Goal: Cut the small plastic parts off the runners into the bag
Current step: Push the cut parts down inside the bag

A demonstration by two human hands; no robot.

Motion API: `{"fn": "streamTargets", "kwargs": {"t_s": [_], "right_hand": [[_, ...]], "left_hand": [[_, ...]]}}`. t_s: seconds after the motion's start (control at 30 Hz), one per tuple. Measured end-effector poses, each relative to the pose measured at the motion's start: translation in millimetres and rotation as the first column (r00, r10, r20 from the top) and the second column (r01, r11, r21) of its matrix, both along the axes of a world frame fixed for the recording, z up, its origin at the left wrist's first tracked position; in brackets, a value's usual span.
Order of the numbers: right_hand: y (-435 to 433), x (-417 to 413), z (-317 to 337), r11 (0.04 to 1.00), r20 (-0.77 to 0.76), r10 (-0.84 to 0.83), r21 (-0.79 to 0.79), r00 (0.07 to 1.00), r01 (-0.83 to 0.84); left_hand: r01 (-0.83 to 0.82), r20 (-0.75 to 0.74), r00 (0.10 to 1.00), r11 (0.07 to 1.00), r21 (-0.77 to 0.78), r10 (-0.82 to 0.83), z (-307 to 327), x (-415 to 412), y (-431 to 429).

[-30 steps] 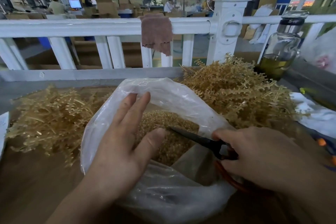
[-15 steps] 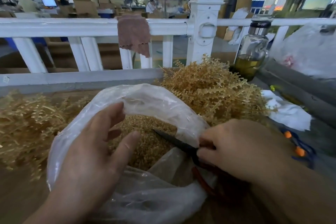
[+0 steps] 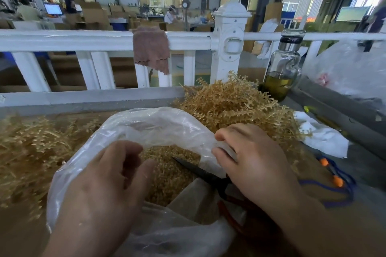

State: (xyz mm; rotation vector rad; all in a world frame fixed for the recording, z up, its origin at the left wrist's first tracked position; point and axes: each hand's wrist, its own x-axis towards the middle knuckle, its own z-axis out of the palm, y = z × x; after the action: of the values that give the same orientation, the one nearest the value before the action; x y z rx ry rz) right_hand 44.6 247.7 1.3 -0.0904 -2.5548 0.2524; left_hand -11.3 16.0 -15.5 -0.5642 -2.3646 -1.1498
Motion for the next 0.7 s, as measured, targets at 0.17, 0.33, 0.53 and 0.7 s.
{"fn": "streamTargets", "kwargs": {"t_s": [0.17, 0.33, 0.53, 0.7], "right_hand": [[22.5, -6.0, 25.8, 0.975, -0.080, -0.218, -0.054, 0.973, 0.214], [34.7, -33.3, 42.3, 0.972, 0.162, -0.224, 0.104, 0.961, 0.209], [48.1, -54.0, 41.4, 0.916, 0.347, -0.335, 0.339, 0.876, 0.216], [64.0, -63.1, 49.8, 0.913, 0.205, -0.362, 0.275, 0.909, 0.301]], "left_hand": [[-0.039, -0.094, 0.995, 0.996, -0.079, 0.031, 10.2, 7.2, 3.2], [-0.011, -0.024, 1.000, 0.999, -0.054, 0.010, 17.2, 11.1, 5.6], [-0.034, -0.174, 0.985, 0.983, -0.179, 0.003, 26.3, 13.3, 8.3], [0.002, -0.082, 0.997, 0.990, -0.143, -0.013, 15.0, 7.9, 7.1]]}}
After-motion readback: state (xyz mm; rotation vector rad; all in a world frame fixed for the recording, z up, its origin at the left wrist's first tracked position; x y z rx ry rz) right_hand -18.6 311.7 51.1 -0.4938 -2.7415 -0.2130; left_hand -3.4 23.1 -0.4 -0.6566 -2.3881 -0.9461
